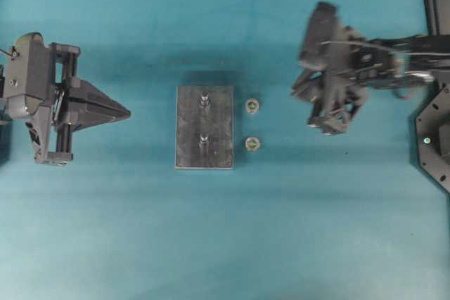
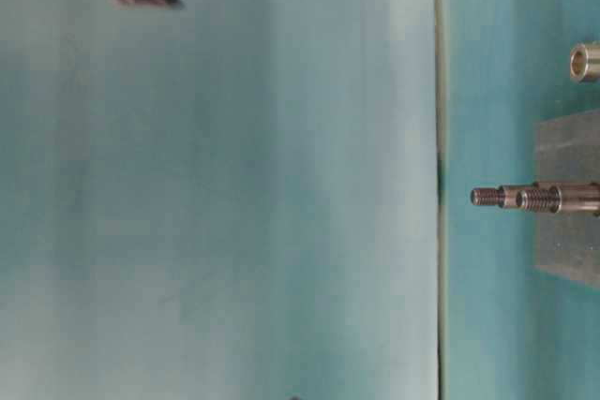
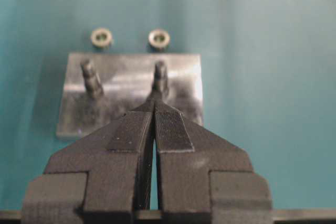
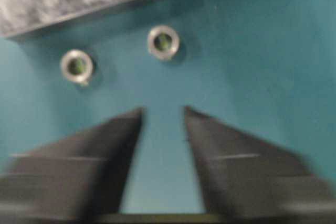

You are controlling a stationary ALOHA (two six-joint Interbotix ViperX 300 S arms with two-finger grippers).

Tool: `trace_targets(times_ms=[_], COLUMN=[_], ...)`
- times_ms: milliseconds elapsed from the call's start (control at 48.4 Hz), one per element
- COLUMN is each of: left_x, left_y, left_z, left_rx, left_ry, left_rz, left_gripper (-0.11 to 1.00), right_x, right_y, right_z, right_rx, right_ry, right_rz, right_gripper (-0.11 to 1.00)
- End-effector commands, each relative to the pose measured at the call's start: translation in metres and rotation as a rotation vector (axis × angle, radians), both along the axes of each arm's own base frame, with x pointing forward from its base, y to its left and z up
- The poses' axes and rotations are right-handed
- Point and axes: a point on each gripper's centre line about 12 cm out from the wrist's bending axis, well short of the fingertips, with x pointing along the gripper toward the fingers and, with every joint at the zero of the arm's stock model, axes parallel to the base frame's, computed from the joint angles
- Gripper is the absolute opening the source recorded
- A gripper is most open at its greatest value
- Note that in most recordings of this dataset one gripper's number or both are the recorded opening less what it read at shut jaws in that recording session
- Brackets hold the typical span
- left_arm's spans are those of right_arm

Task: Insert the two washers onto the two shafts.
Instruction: 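Lower the open right gripper over the upper washer, then close the right gripper on the upper washer and lift it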

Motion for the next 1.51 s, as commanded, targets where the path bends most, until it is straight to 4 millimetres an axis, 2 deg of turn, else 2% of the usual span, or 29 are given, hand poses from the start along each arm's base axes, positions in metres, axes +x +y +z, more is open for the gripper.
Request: trace_targets(times_ms=[0,83,145,268,413,599,971,1487], left_x=[-0.003,-0.007,-0.010,-0.016,-0.022,-0.023,-0.024,-0.024], left_y=[0.000,0.000,0.001,0.001,0.001,0.001,0.001,0.001], left_z=[0.005,0.006,0.007,0.008,0.008,0.007,0.005,0.005], left_rx=[-0.001,-0.004,-0.002,-0.004,-0.004,-0.004,-0.004,-0.005], left_ry=[-0.005,0.011,0.017,0.026,0.021,0.023,0.028,0.024], left_rz=[0.003,0.004,0.004,0.007,0.007,0.007,0.007,0.007], left_gripper=[0.00,0.00,0.00,0.00,0.00,0.00,0.00,0.00], right_x=[0.015,0.023,0.030,0.046,0.061,0.075,0.077,0.081], right_y=[-0.001,0.000,-0.001,-0.004,-0.005,-0.003,-0.016,-0.015], right_z=[0.004,-0.002,-0.007,-0.015,-0.035,-0.054,-0.072,-0.079], right_rx=[-0.023,-0.047,-0.061,-0.061,-0.052,-0.077,-0.078,-0.077], right_ry=[-0.020,-0.011,-0.005,0.040,0.166,0.207,0.217,0.223], right_rz=[0.031,0.071,0.092,0.110,0.159,0.234,0.208,0.213], right_gripper=[0.62,0.85,0.92,0.85,0.84,0.81,0.79,0.78])
